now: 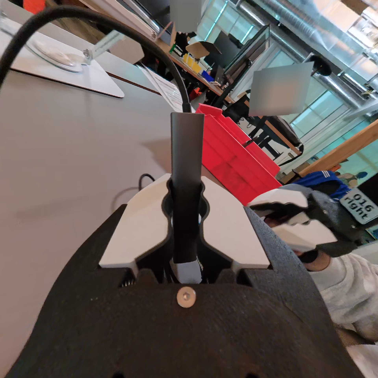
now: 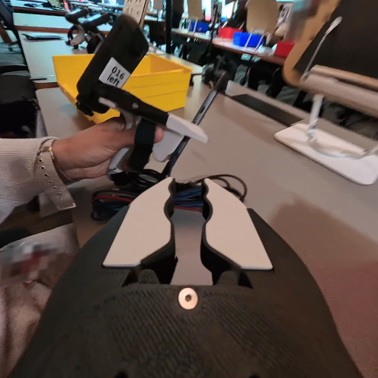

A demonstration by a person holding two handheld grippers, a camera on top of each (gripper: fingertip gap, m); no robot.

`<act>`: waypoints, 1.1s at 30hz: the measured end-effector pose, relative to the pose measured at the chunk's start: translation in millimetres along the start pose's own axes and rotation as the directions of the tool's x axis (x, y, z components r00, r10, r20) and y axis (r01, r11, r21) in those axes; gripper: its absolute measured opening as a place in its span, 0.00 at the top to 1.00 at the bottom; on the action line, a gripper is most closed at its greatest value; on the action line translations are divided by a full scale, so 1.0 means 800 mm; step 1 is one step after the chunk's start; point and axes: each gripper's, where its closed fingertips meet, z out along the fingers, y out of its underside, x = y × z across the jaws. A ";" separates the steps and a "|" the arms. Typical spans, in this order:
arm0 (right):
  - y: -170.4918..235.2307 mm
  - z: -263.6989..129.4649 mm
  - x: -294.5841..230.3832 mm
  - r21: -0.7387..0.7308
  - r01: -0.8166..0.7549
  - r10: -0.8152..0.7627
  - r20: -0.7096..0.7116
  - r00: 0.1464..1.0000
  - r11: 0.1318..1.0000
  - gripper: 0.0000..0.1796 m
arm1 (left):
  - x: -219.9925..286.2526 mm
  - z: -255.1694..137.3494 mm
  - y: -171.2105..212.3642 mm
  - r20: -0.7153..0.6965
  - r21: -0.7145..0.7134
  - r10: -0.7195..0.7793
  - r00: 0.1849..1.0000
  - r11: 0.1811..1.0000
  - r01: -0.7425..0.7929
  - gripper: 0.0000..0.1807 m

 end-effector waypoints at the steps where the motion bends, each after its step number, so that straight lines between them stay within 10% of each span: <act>1: 0.007 0.007 -0.009 -0.019 -0.026 0.027 0.028 0.999 0.999 0.84 | 0.006 0.003 0.004 -0.015 -0.010 0.001 1.000 1.000 -0.001 0.87; 17: 0.016 0.003 0.008 0.006 -0.432 0.424 0.183 0.887 0.902 0.96 | 0.065 0.019 0.023 -0.328 -0.062 -0.120 0.937 0.993 0.105 0.68; 33: 0.001 -0.023 0.062 0.211 -0.675 0.635 0.232 0.737 0.707 0.97 | 0.078 0.037 0.075 -0.259 -0.206 0.258 0.931 0.927 -0.314 0.67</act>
